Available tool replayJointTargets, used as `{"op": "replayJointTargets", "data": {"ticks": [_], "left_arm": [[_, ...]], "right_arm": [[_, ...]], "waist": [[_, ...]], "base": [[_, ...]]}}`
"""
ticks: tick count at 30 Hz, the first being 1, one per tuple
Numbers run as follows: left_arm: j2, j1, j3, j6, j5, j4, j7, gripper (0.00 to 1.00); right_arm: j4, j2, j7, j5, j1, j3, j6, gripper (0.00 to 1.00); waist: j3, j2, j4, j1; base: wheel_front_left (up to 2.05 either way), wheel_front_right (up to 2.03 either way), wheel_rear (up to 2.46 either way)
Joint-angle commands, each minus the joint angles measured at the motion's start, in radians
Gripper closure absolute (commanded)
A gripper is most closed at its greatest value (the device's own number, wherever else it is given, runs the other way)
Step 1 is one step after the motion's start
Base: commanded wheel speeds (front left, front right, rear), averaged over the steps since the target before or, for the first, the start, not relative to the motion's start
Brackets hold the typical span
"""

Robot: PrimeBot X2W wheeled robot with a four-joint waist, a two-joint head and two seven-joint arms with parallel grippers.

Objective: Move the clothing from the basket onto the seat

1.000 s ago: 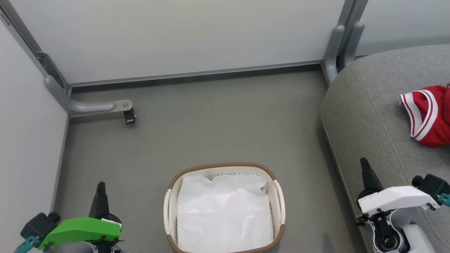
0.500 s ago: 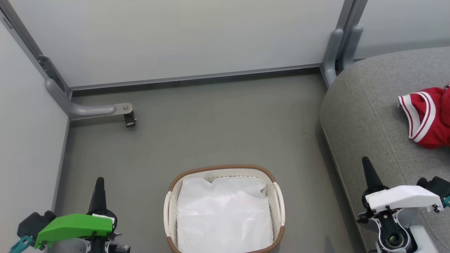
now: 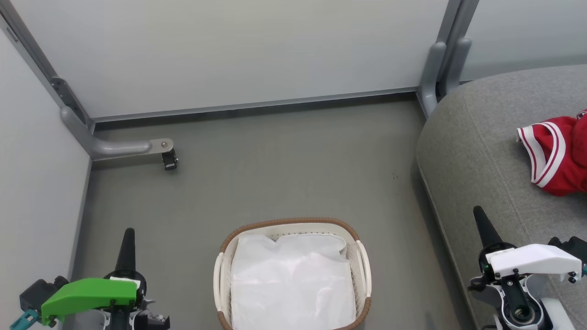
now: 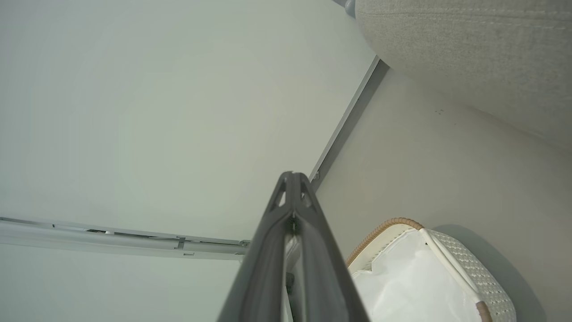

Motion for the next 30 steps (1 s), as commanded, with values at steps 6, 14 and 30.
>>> {"op": "replayJointTargets", "data": {"ticks": [6, 14, 30], "left_arm": [[0.006, -0.028, 0.011, -0.008, -0.068, -0.013, 0.017, 1.0], [0.007, -0.031, 0.017, -0.012, -0.133, -0.018, 0.035, 1.0], [0.007, -0.036, 0.031, -0.017, -0.252, -0.029, 0.067, 1.0]], "right_arm": [[-0.019, -0.004, 0.019, 0.071, 0.007, -0.008, -0.001, 1.0], [-0.028, -0.004, 0.036, 0.141, 0.014, -0.014, -0.001, 1.0], [-0.046, -0.003, 0.067, 0.27, 0.025, -0.025, -0.001, 1.0]], "waist": [[-0.006, 0.0, -0.001, 0.0], [-0.013, 0.0, -0.002, 0.0], [-0.028, 0.0, -0.004, 0.0]], "base": [[0.0, 0.0, 0.0], [0.0, 0.0, 0.0], [0.0, 0.0, 0.0]]}}
